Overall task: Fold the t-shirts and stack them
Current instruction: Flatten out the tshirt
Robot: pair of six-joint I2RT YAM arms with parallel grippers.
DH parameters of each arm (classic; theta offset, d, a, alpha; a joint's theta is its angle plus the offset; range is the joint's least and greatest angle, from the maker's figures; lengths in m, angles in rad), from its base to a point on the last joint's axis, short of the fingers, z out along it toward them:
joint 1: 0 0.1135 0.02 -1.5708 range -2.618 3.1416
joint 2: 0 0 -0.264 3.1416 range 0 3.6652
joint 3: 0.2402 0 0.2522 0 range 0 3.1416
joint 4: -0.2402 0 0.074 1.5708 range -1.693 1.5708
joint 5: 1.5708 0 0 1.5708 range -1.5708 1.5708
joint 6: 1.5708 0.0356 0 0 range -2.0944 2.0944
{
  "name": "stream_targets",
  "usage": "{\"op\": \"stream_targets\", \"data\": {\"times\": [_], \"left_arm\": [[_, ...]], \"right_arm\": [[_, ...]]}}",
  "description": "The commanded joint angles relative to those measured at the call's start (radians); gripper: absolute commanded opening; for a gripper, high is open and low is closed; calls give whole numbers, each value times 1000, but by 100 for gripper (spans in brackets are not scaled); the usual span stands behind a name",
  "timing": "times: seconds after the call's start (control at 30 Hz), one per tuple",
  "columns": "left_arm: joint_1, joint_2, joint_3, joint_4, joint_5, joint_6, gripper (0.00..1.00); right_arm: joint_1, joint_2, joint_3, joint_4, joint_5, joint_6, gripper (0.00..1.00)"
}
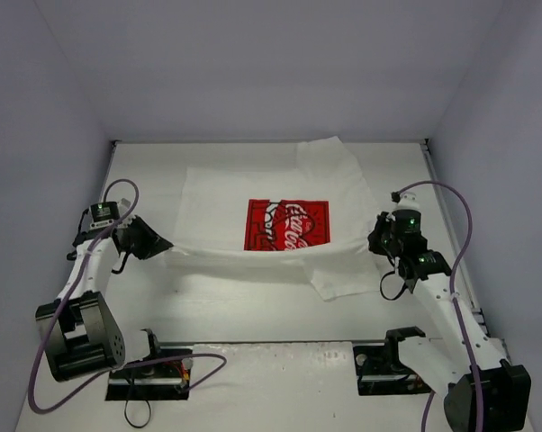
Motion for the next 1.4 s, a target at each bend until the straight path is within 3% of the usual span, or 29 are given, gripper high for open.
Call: {"op": "stream_targets", "data": {"times": [0.0, 0.23, 0.63, 0.77, 0.93, 1.07, 1.17, 1.37], "left_arm": [[9, -73, -15, -21, -85, 56, 0], [7, -23, -24, -19, -66, 47, 0], [-1, 39, 13, 30, -85, 18, 0], [-52, 179, 88, 58, -107, -9, 0], [-234, 344, 208, 94, -238, -77, 0], [-269, 477, 264, 137, -264, -157, 0], [-269, 592, 364, 140, -292, -180, 0], [-265, 866, 800, 40, -317, -174, 0]], "right_arm": [[-7, 63, 47, -89, 38, 116, 0], [-7, 215, 36, -121, 57, 205, 0], [-8, 267, 49, -99, 134, 198, 0], [-9, 385, 102, -52, 117, 191, 0], [-7, 592, 165, 54, 78, 190, 0], [-8, 707, 242, 86, 77, 178, 0], [-12, 861, 340, 114, 88, 155, 0], [-51, 1153, 731, 114, 59, 90, 0]]}}
